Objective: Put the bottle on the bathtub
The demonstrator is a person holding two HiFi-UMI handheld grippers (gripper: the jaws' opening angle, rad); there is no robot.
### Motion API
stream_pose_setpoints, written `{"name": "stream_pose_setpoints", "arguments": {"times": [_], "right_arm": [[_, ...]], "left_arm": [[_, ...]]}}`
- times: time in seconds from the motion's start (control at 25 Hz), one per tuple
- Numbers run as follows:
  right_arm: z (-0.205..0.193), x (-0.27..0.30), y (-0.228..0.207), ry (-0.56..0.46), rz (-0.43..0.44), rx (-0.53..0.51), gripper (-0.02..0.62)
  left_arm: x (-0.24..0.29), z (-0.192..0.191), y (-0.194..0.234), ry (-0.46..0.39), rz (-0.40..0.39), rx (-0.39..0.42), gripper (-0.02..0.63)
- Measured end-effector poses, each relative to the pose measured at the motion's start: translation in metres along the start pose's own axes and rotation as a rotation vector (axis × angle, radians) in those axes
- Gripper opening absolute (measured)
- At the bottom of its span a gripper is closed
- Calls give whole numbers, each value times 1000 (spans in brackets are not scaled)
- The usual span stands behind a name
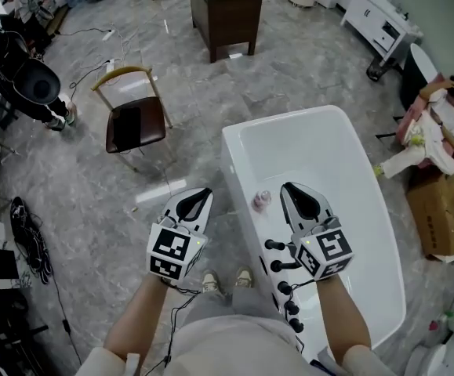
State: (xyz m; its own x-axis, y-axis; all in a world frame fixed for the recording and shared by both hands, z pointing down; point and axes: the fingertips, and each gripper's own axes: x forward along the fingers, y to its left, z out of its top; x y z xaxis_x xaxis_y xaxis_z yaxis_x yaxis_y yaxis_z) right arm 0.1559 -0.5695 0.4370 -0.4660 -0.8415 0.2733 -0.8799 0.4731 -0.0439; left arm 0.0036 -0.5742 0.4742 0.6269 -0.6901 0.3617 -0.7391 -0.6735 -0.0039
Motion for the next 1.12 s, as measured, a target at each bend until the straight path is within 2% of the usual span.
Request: {"name": "stream_pose_setpoints", "arguments": {"times": [0.12,0.32,0.4,0.64,0.96,1.12], "right_arm": [[21,-20,14,-21,8,-24,40],[46,-49,37,-30,23,-31,35],[49,-59,44,-31,25,-47,35],[76,-85,76,-166,75,-53,29],[78,-111,90,-163,80,-65,29],[66,-117,88,-130,70,-24,29]], "left_arm": [[-17,19,-6,-35,2,5,26],[-43,41,-21,-62,24,134,26],[-51,48,-28,-78,19,155,26],[-75,67,-36,-113,29,170,26],[-97,88,-68,-178,16,189,26],[-100,81,-80,-178,7,152,26]]}}
